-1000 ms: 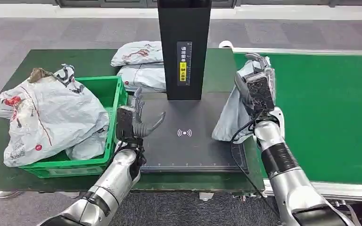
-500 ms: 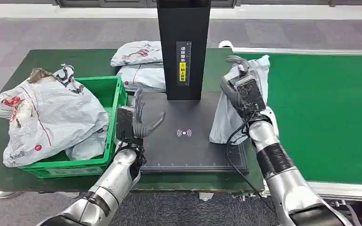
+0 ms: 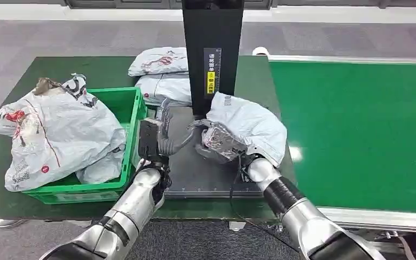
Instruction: Moved the parcel from conveyor to table for the left to box.
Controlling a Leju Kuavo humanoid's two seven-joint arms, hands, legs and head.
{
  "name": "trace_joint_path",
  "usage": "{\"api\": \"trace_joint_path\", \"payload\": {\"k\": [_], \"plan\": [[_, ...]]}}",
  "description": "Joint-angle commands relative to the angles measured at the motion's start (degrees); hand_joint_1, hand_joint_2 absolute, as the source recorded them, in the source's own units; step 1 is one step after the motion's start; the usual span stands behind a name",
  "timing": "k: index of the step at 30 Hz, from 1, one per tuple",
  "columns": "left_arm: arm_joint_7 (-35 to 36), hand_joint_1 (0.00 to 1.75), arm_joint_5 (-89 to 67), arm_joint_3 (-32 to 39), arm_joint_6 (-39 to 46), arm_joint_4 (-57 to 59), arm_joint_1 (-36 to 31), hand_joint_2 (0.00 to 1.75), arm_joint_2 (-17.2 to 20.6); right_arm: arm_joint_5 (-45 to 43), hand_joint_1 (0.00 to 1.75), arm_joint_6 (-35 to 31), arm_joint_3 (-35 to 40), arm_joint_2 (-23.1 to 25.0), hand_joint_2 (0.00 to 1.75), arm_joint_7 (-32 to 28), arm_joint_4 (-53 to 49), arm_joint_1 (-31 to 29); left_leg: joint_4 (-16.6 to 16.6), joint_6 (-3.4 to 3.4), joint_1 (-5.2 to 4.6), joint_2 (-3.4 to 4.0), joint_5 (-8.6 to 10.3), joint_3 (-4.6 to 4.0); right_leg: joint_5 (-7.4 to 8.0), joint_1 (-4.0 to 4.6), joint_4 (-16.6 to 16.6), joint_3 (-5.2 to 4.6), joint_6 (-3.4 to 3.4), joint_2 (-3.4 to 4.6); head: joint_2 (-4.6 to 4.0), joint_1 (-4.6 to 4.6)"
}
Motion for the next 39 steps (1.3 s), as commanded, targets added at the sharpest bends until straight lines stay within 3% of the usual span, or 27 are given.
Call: {"api": "trace_joint_path", "payload": {"k": [1,3,4,12,13,14,15,16,19,25,33,39], "plan": [[-0.3,0.00,1.5,-3.4,-0.9,6.3,-4.9,1.75,0.8,-1.0,1.75,2.7,8.3,-1.8,1.75,-2.1,1.1,-1.5,0.0,-0.01,0.04,0.03,-0.06,0.21,-0.07,0.07,-0.1,0.24,-0.06,-0.12,0.00,0.00],[-0.7,0.00,2.1,-3.3,-0.7,6.5,-4.9,1.75,0.9,-2.1,1.75,0.4,6.8,-2.0,1.75,-3.8,0.4,-1.1,0.0,0.00,0.03,0.03,-0.03,0.11,-0.03,0.05,0.0,0.13,-0.04,-0.07,0.00,0.00],[-0.9,0.00,2.3,-3.2,-0.5,6.5,-4.8,1.75,0.9,-1.9,0.44,-2.5,6.0,-2.1,1.75,-4.6,-0.1,-0.8,-0.1,0.00,0.06,0.07,-0.07,0.26,-0.06,0.09,-0.1,0.29,-0.07,-0.10,0.00,-0.02],[-1.0,0.00,2.4,-3.2,-0.5,6.6,-4.7,1.75,1.1,-1.9,0.44,-2.5,5.9,-2.4,1.75,-4.5,-0.1,-1.0,0.0,0.00,0.04,0.06,-0.04,0.12,-0.03,0.06,0.0,0.13,-0.03,-0.05,0.00,0.00],[-1.4,0.00,2.9,-3.0,0.0,6.3,-4.5,1.75,1.1,0.0,0.00,-9.1,4.4,-2.1,1.75,-5.5,-1.2,-0.2,0.0,0.00,0.02,0.08,-0.05,0.18,-0.04,0.05,-0.1,0.17,-0.04,-0.06,0.00,-0.02],[-1.5,0.00,3.1,-3.0,0.1,6.2,-4.3,1.75,1.2,-0.6,0.00,-10.6,3.4,-2.0,1.75,-5.5,-1.5,0.1,0.0,0.00,0.03,0.04,-0.04,0.11,-0.04,0.05,0.0,0.12,-0.03,-0.07,0.00,0.00],[-2.0,0.00,3.3,-3.0,0.4,6.0,-4.0,1.75,1.3,-0.4,0.00,-16.4,1.1,-2.4,0.00,-6.0,-2.8,0.8,0.0,0.00,0.02,0.05,-0.04,0.16,-0.05,0.05,-0.1,0.17,-0.04,-0.08,0.00,0.00],[-2.2,0.00,3.5,-3.1,0.4,5.8,-3.8,1.75,1.3,-0.2,0.00,-21.8,-1.0,-2.9,0.00,-6.3,-4.5,1.7,0.0,0.00,0.06,0.06,-0.06,0.20,-0.05,0.09,-0.1,0.23,-0.05,-0.09,0.00,-0.02],[-2.4,0.00,3.7,-3.9,0.9,5.5,-3.3,1.75,1.0,-3.8,0.00,-24.9,-6.5,-5.7,0.00,-7.4,-8.6,3.8,-0.1,0.02,0.03,-0.10,-0.03,0.25,-0.08,0.07,-0.1,0.32,-0.05,-0.28,0.00,-0.02],[-3.7,0.00,4.4,-4.9,1.4,5.1,-3.4,1.75,0.0,-12.3,0.00,-25.6,-15.8,-7.5,0.00,-11.3,-11.3,5.8,-0.1,0.04,0.02,-0.20,-0.03,0.23,-0.09,0.05,-0.2,0.36,-0.02,-0.38,0.00,0.00],[-4.0,0.00,5.0,-6.6,1.1,3.8,-3.8,1.75,-0.9,-17.6,0.00,-22.6,-19.4,-7.3,0.00,-11.8,-3.2,3.1,0.0,0.02,-0.05,-0.06,-0.02,0.14,-0.04,-0.03,-0.1,0.17,-0.03,-0.18,0.00,-0.02],[-4.2,0.00,5.4,-6.6,1.7,3.7,-4.5,1.75,-1.3,-17.0,0.00,-24.5,-20.3,-7.3,0.00,-12.4,-4.0,4.2,0.0,0.02,-0.03,-0.04,-0.03,0.10,-0.03,-0.02,0.0,0.11,-0.01,-0.14,0.00,0.00]]}}
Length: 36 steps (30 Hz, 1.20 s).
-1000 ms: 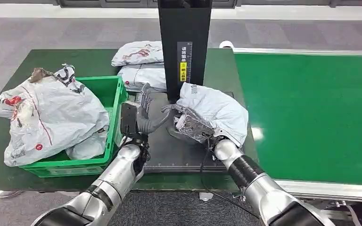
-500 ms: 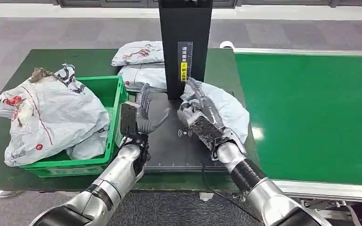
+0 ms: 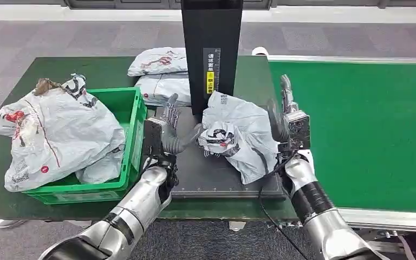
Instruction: Moved the parcel from conveyor to table for the left to box.
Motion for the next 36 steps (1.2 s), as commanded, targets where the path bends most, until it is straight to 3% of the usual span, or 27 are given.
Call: {"api": "trace_joint_path", "payload": {"k": [1,9,15,29,32,36], "plan": [[0.1,0.00,0.5,-2.7,0.4,1.8,-2.7,1.75,0.1,-0.2,0.00,-0.4,-4.8,-0.7,0.00,-0.2,4.9,-1.6,0.0,0.00,0.03,-0.02,-0.05,0.16,-0.06,0.05,-0.1,0.21,-0.04,-0.14,0.00,0.00],[-0.3,0.00,-5.9,-10.1,1.6,4.3,-4.4,1.75,-0.6,0.9,0.00,-4.5,-10.0,-1.9,0.00,-0.2,-1.1,2.4,0.0,0.02,0.05,-0.25,0.00,0.09,-0.08,0.07,-0.1,0.22,-0.03,-0.37,0.00,0.00],[8.1,0.00,-20.0,-19.5,9.8,13.4,-9.0,1.75,-1.5,-0.4,0.00,-3.5,-15.0,-3.1,0.00,-0.2,-4.5,7.4,-0.1,0.02,0.04,-0.27,-0.03,0.18,-0.10,0.07,-0.1,0.34,-0.04,-0.41,0.00,-0.02],[8.6,0.00,-21.0,-20.2,10.2,13.7,-9.3,1.75,-1.5,-0.3,0.00,-3.6,-15.0,-2.8,0.00,-0.2,-4.5,7.6,0.0,0.03,0.01,0.03,-0.08,0.20,-0.07,0.05,-0.1,0.23,-0.04,-0.13,0.00,-0.02],[19.6,0.00,-32.9,-29.1,8.1,16.8,-11.5,1.75,-1.4,-0.8,0.00,-1.4,-15.9,-2.1,0.00,-0.2,-4.5,9.0,-0.1,0.03,0.03,0.00,-0.09,0.23,-0.08,0.06,-0.1,0.28,-0.05,-0.17,0.00,-0.02],[29.3,0.00,-39.6,-33.7,1.1,18.7,-13.0,1.75,-1.2,-0.1,0.00,-0.4,-17.0,-1.0,0.00,-0.2,-9.9,14.0,-0.1,0.02,0.04,-0.10,-0.07,0.19,-0.09,0.06,-0.1,0.28,-0.05,-0.22,0.00,0.00]]}}
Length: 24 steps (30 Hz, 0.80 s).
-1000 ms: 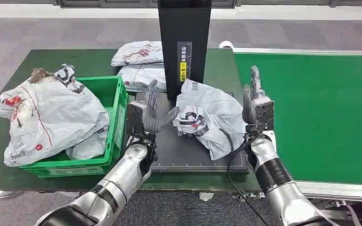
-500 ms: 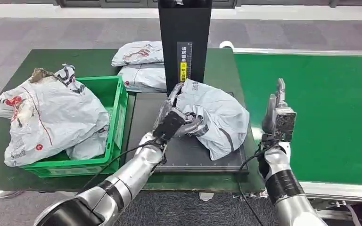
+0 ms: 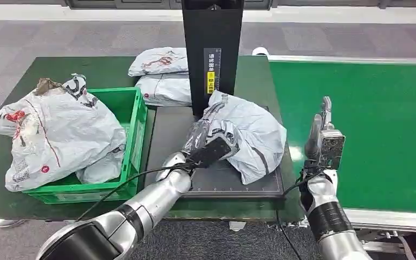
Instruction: Moved the parcel from conveyor to table for the left to box.
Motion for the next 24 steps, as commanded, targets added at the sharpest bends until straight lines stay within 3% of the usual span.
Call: {"api": "trace_joint_path", "payload": {"k": [1,3,4,5,20,24], "plan": [[15.5,0.00,-12.6,-15.5,-8.8,8.2,-6.0,1.75,1.1,0.2,0.00,2.2,-6.1,2.1,0.00,0.1,-5.2,5.3,-0.1,-0.02,0.05,-0.05,-0.07,0.24,-0.10,0.08,-0.1,0.31,-0.07,-0.20,0.00,0.00],[20.5,0.00,-18.8,-19.4,-10.9,8.9,-6.7,1.75,1.6,0.5,0.00,2.8,-6.8,2.7,0.00,0.1,-6.3,5.5,0.0,-0.01,0.02,0.02,-0.07,0.11,-0.07,0.04,0.0,0.14,-0.05,-0.09,0.00,0.00],[22.4,0.10,-21.6,-20.8,-10.9,8.9,-6.7,1.75,1.7,0.9,0.00,3.2,-7.2,3.0,0.00,0.8,-6.9,5.5,0.0,-0.01,0.01,0.05,-0.04,0.02,-0.03,0.02,0.0,0.06,-0.03,-0.04,0.00,0.00],[22.3,1.75,-21.7,-20.2,-11.6,8.9,-6.5,1.75,1.6,1.2,0.00,3.1,-7.6,3.3,0.00,1.2,-7.5,5.8,0.0,-0.02,0.00,0.10,-0.08,0.10,-0.06,0.02,0.0,0.12,-0.06,-0.03,0.00,-0.02],[23.0,1.75,-24.8,-18.2,-11.7,8.5,-5.7,1.75,1.5,1.4,0.00,6.0,-10.2,4.2,0.00,4.1,-6.5,5.0,-0.1,-0.01,0.03,0.12,-0.11,0.21,-0.07,0.06,-0.1,0.24,-0.05,-0.04,0.00,0.00],[22.0,1.75,-24.3,-14.5,-5.2,7.3,-4.9,1.75,1.7,1.2,0.00,6.5,-10.3,4.5,0.00,4.5,-8.1,6.3,0.0,-0.02,0.01,0.08,-0.07,0.12,-0.06,0.02,0.0,0.13,-0.05,-0.03,0.00,0.00]]}}
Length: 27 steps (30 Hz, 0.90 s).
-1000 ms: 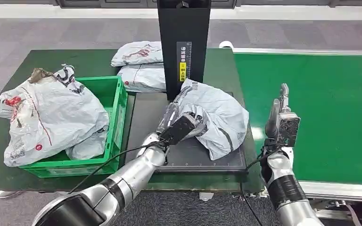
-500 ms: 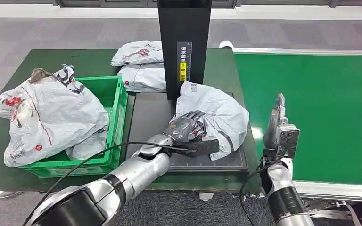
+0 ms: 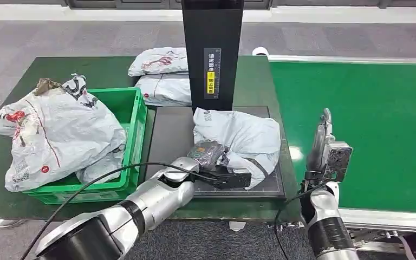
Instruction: Moved the parcel from conveyor to table for the left to box.
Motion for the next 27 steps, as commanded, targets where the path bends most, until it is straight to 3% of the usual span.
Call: {"api": "trace_joint_path", "payload": {"k": [1,5,14,20,22,27], "plan": [[-1.4,1.75,1.3,2.0,8.9,1.0,-1.2,1.75,1.3,-0.2,0.00,0.6,-4.5,2.0,0.00,1.0,-1.3,0.5,0.0,-0.02,0.04,0.11,-0.07,0.16,-0.04,0.06,-0.1,0.16,-0.07,-0.02,0.00,-0.02],[-7.4,1.75,7.9,11.0,15.8,-1.2,-0.2,1.75,0.9,-0.6,0.00,0.2,-4.4,2.2,0.00,1.5,-3.2,2.1,0.0,-0.02,0.01,0.08,-0.05,0.11,-0.04,0.04,0.0,0.09,-0.05,-0.03,0.00,0.00],[-24.7,1.75,25.8,31.8,19.8,-9.0,-0.5,1.75,0.6,-2.8,0.00,0.4,-3.8,1.8,0.00,0.9,0.4,0.9,0.0,-0.01,0.01,0.13,-0.04,0.05,-0.02,0.03,0.0,0.02,-0.04,0.03,0.00,0.00],[-27.5,1.75,30.4,38.4,21.2,-16.5,-3.5,1.75,7.6,-4.0,0.00,1.2,-3.3,0.4,0.00,0.2,6.9,-3.9,0.0,-0.04,0.05,0.39,-0.06,0.07,0.06,0.07,0.0,-0.04,-0.08,0.26,0.00,0.02],[-27.0,1.75,30.4,39.1,21.5,-17.7,-3.1,1.75,8.1,-4.1,0.00,1.4,-3.2,0.4,0.00,0.0,7.1,-3.9,0.0,-0.05,0.06,0.42,-0.05,0.12,0.06,0.09,0.0,0.00,-0.10,0.26,0.00,0.00],[-26.2,1.75,29.5,43.7,25.9,-21.5,-1.9,1.75,14.9,-4.4,0.00,1.1,-4.5,0.6,0.00,-0.2,4.6,-1.2,-0.1,-0.11,0.09,0.35,0.00,0.30,0.00,0.13,-0.1,0.17,-0.12,0.16,0.00,0.00]]}}
